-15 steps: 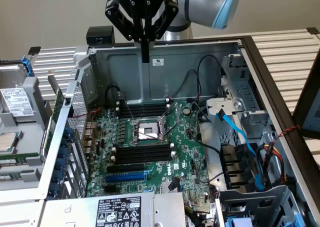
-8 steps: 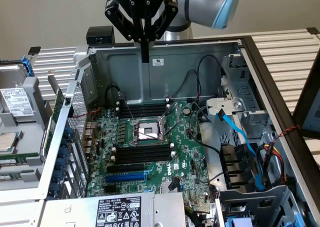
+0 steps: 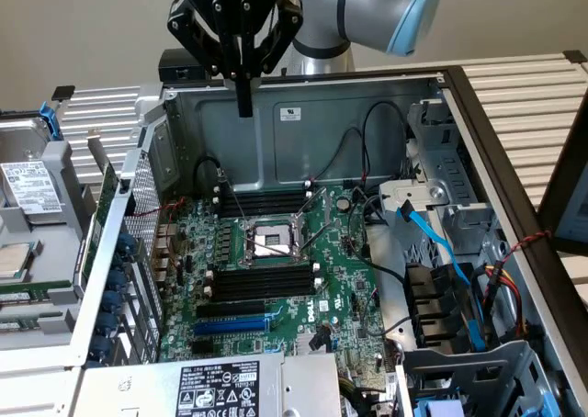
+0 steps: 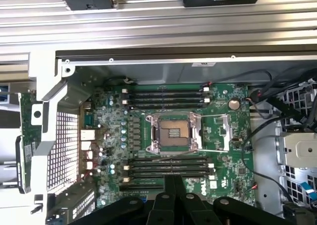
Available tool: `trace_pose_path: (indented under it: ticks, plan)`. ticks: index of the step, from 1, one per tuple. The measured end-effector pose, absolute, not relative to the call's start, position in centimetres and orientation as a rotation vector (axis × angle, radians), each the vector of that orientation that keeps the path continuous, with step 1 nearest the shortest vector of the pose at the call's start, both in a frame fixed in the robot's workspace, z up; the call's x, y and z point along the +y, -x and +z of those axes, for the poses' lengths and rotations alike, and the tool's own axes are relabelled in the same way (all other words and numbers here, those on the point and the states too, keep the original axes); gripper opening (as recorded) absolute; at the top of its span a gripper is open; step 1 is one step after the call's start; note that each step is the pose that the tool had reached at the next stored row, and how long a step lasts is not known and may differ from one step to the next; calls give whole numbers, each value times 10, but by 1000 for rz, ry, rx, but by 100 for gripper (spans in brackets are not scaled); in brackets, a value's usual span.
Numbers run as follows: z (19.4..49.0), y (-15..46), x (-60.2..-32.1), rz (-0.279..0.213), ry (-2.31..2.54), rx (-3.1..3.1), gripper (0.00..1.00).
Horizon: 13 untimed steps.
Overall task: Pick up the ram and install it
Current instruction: 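Reach for the ram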
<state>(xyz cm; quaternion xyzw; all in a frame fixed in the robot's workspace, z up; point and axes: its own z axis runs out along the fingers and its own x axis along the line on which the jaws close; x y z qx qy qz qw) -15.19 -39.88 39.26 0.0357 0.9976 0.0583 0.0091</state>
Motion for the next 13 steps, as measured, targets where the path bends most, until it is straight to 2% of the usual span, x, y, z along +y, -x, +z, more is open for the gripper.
trace_pose_path:
  ticks: [13]
  plan:
    - [392, 209, -399, 182, -112, 3119, 10]
